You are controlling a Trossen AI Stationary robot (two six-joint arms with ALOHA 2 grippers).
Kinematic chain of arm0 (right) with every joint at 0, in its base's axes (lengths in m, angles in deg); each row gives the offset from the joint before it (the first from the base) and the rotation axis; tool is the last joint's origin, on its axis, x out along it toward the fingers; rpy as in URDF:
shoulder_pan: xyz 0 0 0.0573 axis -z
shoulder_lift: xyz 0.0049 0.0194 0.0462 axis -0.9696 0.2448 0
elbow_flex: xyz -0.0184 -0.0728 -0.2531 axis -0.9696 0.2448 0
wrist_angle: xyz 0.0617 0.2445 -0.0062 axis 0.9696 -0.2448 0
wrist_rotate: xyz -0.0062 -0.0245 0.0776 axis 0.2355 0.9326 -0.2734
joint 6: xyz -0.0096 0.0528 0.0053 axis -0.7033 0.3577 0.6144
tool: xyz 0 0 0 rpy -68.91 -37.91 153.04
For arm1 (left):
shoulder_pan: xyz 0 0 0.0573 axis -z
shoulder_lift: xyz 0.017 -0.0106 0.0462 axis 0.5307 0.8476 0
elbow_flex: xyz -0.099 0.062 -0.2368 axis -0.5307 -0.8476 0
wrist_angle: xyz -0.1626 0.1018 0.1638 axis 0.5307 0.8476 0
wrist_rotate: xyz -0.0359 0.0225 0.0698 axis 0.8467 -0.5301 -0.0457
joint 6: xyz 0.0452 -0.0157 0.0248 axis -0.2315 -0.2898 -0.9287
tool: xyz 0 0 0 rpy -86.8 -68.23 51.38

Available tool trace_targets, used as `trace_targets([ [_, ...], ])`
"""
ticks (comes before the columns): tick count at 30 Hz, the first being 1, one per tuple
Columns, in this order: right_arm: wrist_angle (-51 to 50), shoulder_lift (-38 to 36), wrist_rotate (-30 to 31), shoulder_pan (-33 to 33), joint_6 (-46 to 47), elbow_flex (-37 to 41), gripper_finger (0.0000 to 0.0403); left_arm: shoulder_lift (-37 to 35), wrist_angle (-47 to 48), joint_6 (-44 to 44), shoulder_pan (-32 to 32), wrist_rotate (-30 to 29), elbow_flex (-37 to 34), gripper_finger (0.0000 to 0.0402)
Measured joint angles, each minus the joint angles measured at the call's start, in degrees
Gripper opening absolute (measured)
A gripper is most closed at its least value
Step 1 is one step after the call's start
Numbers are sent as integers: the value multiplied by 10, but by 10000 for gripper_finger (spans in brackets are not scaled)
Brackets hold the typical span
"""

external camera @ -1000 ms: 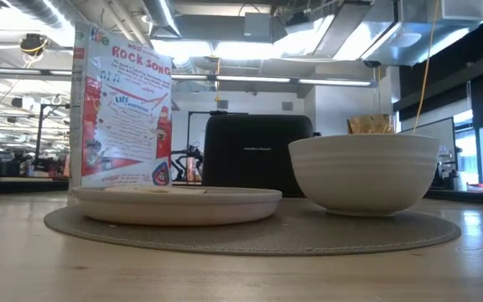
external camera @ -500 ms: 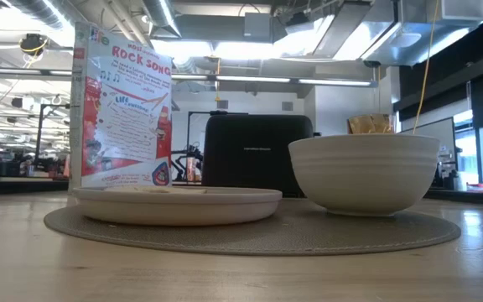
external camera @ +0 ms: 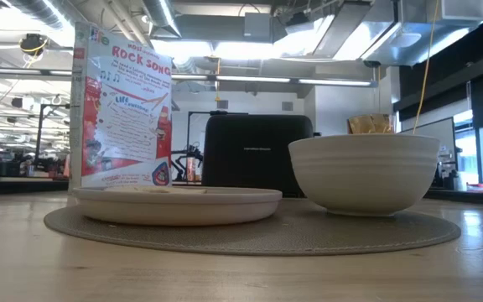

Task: Arrange a breakfast setting
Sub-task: Put the apple from the white bin on the gray plate

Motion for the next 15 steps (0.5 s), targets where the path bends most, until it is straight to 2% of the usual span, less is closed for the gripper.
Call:
trace_targets([
  [15, 16, 0, 22, 1, -12, -1, 74, 1, 10, 9, 0, 2, 0, 302],
])
